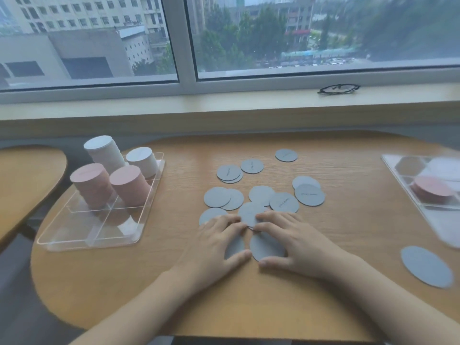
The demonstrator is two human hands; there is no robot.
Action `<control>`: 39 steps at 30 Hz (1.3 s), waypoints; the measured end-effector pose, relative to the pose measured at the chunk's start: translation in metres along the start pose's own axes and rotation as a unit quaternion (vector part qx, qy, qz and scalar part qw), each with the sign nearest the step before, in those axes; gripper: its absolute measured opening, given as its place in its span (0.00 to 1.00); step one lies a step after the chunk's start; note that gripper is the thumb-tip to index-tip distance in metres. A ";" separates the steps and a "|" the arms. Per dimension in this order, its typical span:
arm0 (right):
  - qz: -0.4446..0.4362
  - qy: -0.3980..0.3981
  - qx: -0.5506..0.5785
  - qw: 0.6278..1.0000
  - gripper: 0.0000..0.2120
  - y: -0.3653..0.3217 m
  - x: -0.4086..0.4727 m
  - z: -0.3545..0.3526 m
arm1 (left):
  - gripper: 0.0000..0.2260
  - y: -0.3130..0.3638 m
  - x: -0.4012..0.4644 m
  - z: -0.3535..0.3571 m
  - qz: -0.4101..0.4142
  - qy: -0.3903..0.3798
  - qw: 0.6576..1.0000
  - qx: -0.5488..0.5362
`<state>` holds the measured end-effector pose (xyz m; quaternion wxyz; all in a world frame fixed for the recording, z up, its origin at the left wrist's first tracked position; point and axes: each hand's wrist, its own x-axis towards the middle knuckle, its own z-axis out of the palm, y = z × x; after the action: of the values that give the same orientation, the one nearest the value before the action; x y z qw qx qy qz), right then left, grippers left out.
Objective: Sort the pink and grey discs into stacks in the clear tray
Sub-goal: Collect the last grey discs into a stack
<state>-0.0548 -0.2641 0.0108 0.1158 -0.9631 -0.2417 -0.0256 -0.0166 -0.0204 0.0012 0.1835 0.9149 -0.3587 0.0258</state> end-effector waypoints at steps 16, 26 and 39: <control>-0.023 0.156 0.007 0.987 0.12 0.035 0.033 0.002 | 0.09 -0.012 0.041 -0.001 -0.047 0.157 0.982 -0.095; 0.038 0.326 0.077 0.942 0.12 0.019 0.041 0.001 | 0.08 -0.009 0.038 -0.015 -0.087 0.245 0.932 -0.253; 0.089 0.186 0.397 0.894 0.03 -0.015 0.051 0.002 | 0.12 0.001 0.051 0.002 -0.047 0.216 0.953 -0.208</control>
<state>-0.0170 -0.2274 0.0175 0.5329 -0.8323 -0.1187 -0.0960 0.0204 -0.0543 0.0085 0.4437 0.8450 -0.2641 0.1392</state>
